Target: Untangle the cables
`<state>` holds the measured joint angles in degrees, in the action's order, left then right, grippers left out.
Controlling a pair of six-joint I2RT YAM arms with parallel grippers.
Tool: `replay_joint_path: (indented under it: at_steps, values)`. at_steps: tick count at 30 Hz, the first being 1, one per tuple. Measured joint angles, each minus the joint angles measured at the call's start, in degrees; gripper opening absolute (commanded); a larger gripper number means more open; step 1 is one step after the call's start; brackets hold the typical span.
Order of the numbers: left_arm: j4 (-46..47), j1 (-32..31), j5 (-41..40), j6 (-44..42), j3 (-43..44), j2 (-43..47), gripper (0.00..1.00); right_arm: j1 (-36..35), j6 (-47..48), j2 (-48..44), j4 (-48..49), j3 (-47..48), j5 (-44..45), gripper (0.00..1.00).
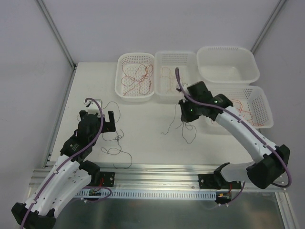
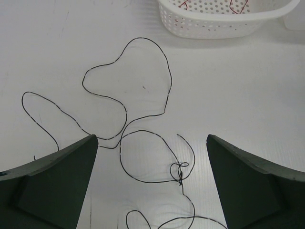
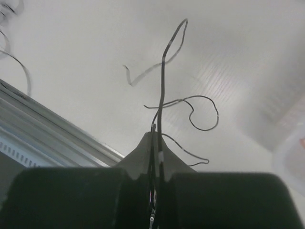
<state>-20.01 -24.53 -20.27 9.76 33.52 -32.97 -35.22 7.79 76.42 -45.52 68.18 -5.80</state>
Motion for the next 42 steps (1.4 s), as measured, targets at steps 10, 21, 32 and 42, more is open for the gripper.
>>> replay_joint_path:
  at_steps: [10,21,32,42]
  values:
    - [0.0,0.0,0.0,0.0,0.0,0.1,0.99,15.0,4.8,-3.5,-7.6,42.9,3.4,0.01]
    - [0.0,0.0,0.0,-0.2,0.0,-0.8,0.99,29.4,4.7,6.2,10.6,45.3,8.0,0.01]
    - [0.0,0.0,0.0,-0.3,0.0,-3.4,0.99,39.3,1.2,25.1,26.9,46.3,5.5,0.01]
    - [0.0,0.0,0.1,-1.1,0.0,-5.7,0.99,43.7,-4.0,48.3,31.5,57.3,5.6,0.68]
